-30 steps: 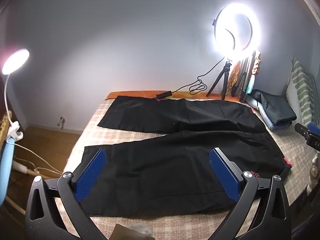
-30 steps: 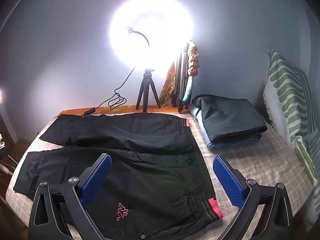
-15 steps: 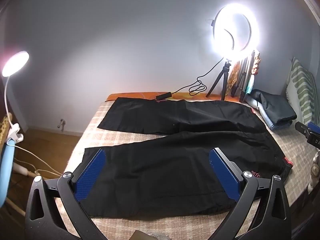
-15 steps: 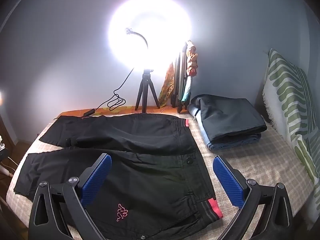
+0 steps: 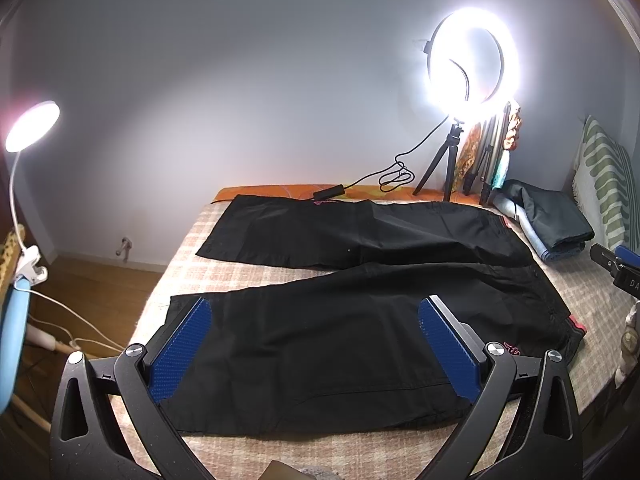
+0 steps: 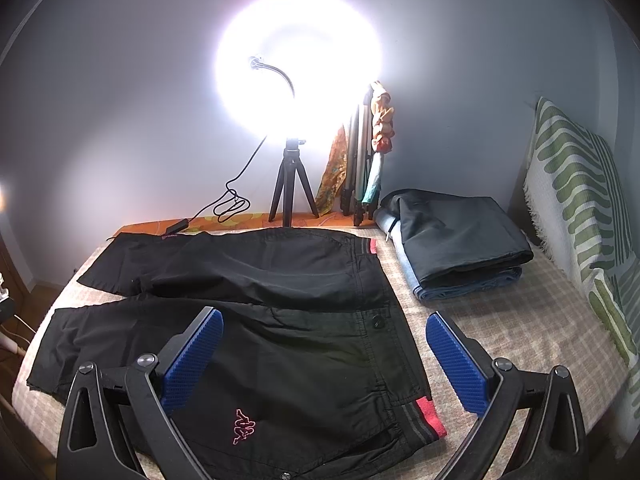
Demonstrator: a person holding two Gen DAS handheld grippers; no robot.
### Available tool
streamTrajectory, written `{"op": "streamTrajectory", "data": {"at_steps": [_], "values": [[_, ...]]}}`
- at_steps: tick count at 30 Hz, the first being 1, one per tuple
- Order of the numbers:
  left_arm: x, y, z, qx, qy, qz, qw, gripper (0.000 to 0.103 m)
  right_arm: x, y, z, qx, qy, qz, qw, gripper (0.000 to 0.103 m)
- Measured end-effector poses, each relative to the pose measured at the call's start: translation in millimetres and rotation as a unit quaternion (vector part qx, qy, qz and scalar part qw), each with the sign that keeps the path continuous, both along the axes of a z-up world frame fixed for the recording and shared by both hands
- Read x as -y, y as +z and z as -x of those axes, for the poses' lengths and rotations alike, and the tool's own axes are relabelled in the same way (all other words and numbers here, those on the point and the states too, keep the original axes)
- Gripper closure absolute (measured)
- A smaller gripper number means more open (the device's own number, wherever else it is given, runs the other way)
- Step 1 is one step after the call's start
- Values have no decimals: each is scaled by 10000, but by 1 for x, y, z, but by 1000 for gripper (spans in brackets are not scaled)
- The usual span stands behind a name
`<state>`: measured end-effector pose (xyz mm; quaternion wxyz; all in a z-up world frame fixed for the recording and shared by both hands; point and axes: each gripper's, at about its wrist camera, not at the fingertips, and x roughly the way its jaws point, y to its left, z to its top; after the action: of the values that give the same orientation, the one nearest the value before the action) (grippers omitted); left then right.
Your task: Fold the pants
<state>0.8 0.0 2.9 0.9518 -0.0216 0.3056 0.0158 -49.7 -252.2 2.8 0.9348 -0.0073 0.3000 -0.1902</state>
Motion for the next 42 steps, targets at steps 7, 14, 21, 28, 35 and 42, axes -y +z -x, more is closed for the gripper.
{"op": "streamTrajectory", "data": {"at_steps": [7, 14, 21, 28, 35, 42], "values": [[-3, 0, 0, 11, -9, 15, 10000, 0, 3, 1, -1, 17, -16, 5, 10000, 0], [-4, 0, -1, 17, -8, 20, 10000, 0, -1, 4, 0, 45, -38, 8, 10000, 0], [-4, 0, -1, 13, -5, 17, 10000, 0, -1, 5, 0, 48, -38, 24, 10000, 0], [-6, 0, -1, 24, -7, -4, 10000, 0, -1, 5, 1, 48, -30, 20, 10000, 0], [-5, 0, 0, 29, -7, -6, 10000, 0, -1, 4, 1, 53, -27, 21, 10000, 0], [-7, 0, 0, 32, 0, -14, 10000, 0, -1, 4, 2, 48, -24, 23, 10000, 0]]}}
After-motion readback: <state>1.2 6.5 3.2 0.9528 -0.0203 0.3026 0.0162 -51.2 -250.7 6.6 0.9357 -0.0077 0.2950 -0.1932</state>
